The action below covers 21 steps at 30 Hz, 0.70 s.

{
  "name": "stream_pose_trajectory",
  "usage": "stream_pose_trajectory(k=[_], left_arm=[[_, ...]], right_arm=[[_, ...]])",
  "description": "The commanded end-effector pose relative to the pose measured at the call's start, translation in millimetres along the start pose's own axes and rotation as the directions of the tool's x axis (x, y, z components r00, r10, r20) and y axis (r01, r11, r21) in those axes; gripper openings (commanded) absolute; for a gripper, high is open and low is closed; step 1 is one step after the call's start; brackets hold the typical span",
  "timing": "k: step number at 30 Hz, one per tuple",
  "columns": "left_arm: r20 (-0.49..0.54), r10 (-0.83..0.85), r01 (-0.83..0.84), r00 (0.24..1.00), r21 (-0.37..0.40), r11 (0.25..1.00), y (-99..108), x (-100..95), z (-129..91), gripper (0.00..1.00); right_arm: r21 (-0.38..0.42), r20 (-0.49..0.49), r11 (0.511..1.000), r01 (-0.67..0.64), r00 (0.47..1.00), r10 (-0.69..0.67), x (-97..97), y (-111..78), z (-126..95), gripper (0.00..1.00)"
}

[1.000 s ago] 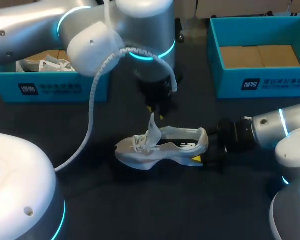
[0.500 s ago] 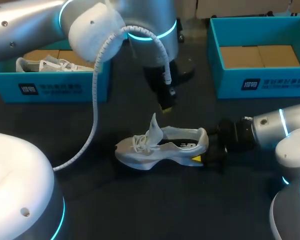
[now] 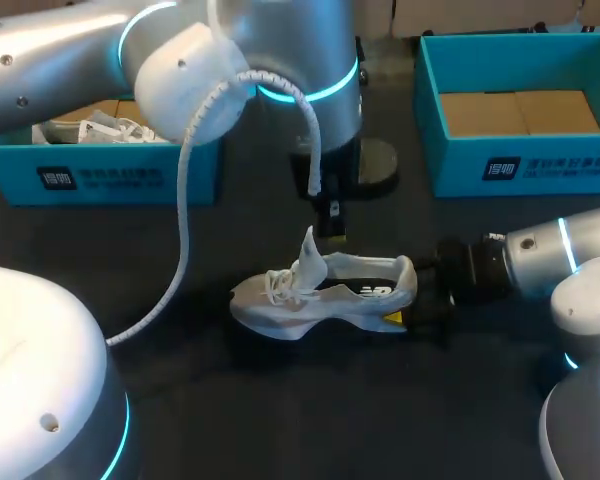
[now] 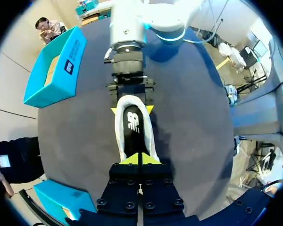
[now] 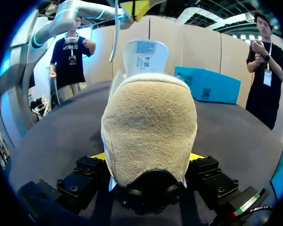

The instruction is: Take the shoe out of the shoebox, open the shoe tongue, remove and reinsert the insole, then place the shoe into the shoebox

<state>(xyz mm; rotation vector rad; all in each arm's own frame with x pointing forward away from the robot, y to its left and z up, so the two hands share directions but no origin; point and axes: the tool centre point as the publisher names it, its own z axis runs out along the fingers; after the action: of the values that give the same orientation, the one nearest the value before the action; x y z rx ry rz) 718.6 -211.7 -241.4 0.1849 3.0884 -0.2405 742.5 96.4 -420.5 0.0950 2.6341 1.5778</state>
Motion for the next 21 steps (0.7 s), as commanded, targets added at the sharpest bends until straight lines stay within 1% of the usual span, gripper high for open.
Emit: stream_pose_trajectory(k=[1, 5, 8, 15, 17, 21], left_arm=[[-0.012, 0.019, -0.019, 1.000, -0.024, 1.000, -7, 4.0, 21, 0.00], [-0.032, 0.028, -0.030, 0.999, -0.056, 0.998, -13, 3.5, 39, 0.00], [-0.078, 0.020, -0.026, 0.997, -0.074, 0.997, -18, 1.3, 50, 0.00], [-0.094, 0.024, -0.033, 0.995, -0.103, 0.994, -28, 3.0, 70, 0.00], [-0.115, 0.025, -0.039, 0.993, -0.117, 0.992, -30, 2.5, 75, 0.00], [-0.124, 0.009, -0.027, 0.992, -0.145, 0.989, -36, 2.4, 90, 0.00]], right_arm=[[0.004, 0.001, 1.000, 0.000, 1.000, 0.000, -0.7, -3.0, 1, 0.00], [0.004, 0.001, 1.000, 0.000, 1.000, 0.000, -0.7, -3.0, 1, 0.00], [0.004, 0.001, 1.000, 0.000, 1.000, 0.000, -0.7, -3.0, 1, 0.00], [0.004, 0.001, 1.000, 0.000, 1.000, 0.000, -0.7, -3.0, 1, 0.00], [0.004, 0.001, 1.000, 0.000, 1.000, 0.000, -0.7, -3.0, 1, 0.00], [0.004, 0.001, 1.000, 0.000, 1.000, 0.000, -0.7, -3.0, 1, 0.00]])
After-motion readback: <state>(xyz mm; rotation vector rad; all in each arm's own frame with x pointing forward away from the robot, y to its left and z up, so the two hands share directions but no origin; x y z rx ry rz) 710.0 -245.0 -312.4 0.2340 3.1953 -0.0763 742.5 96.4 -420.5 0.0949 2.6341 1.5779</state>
